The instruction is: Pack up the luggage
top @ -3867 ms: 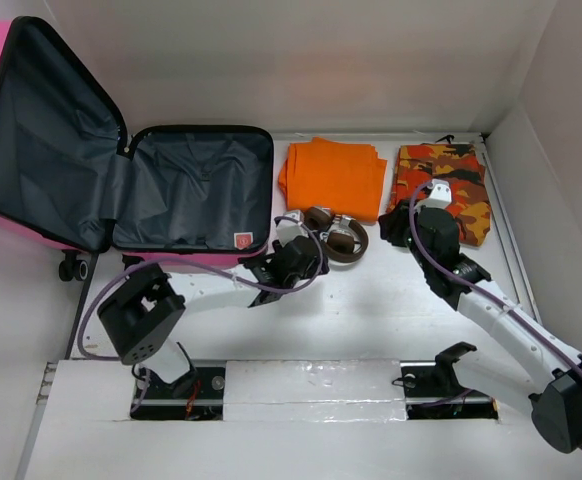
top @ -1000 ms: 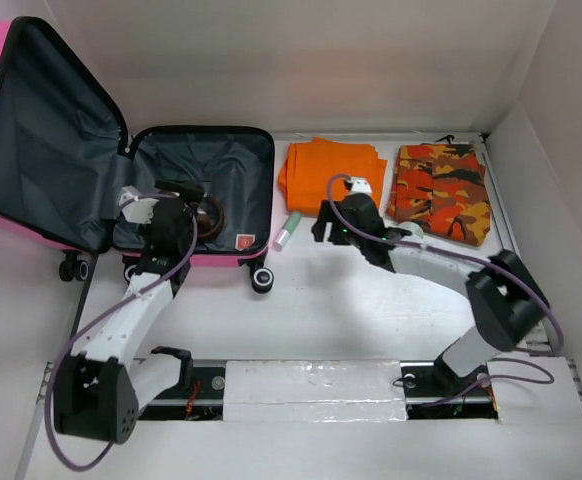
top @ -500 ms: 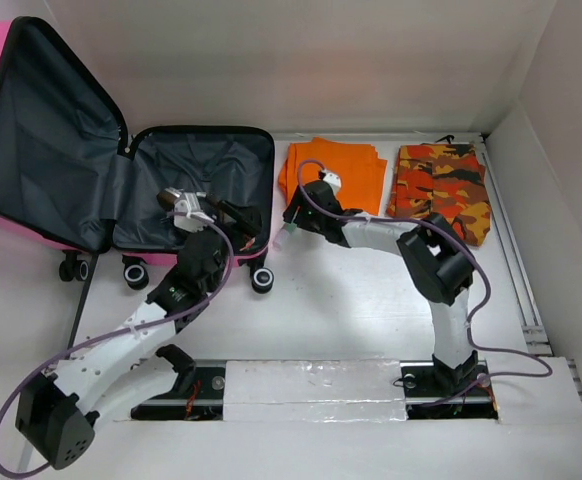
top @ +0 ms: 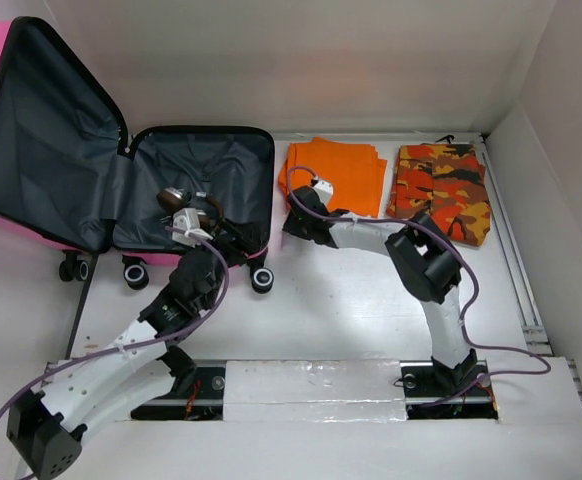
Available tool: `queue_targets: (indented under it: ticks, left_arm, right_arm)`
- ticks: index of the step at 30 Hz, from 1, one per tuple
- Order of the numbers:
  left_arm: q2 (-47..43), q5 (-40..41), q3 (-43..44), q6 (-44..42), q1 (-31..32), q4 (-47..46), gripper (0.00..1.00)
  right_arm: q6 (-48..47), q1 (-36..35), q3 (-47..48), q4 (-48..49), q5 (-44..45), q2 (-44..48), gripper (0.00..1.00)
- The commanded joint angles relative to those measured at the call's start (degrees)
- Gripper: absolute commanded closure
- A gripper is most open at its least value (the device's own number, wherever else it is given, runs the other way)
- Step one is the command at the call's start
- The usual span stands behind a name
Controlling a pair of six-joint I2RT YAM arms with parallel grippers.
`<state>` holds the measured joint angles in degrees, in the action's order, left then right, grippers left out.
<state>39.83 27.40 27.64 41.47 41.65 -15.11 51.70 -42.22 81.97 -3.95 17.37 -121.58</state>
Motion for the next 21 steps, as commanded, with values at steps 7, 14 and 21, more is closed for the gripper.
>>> queue_targets:
  ticks: [7,14,21]
  left_arm:
    - [-3.5,1.0,-2.1,-4.1,0.2,-3.3,0.09]
    - [-2.0,1.0,-0.7,-4.7,0.2,-2.6,0.09]
    - [-2.7,0.2,-0.7,-5.3,0.2,-3.7,0.09]
  right_arm:
    - [-5.4,-0.4,-7.5,-10.0,6.7,7.7,0.48]
    - [-9.3,0.8,-12.9,-6.6,3.8,10.1,0.88]
    - [-16.7,1.4,-18.0,-1.9,1.0,25.0,1.00]
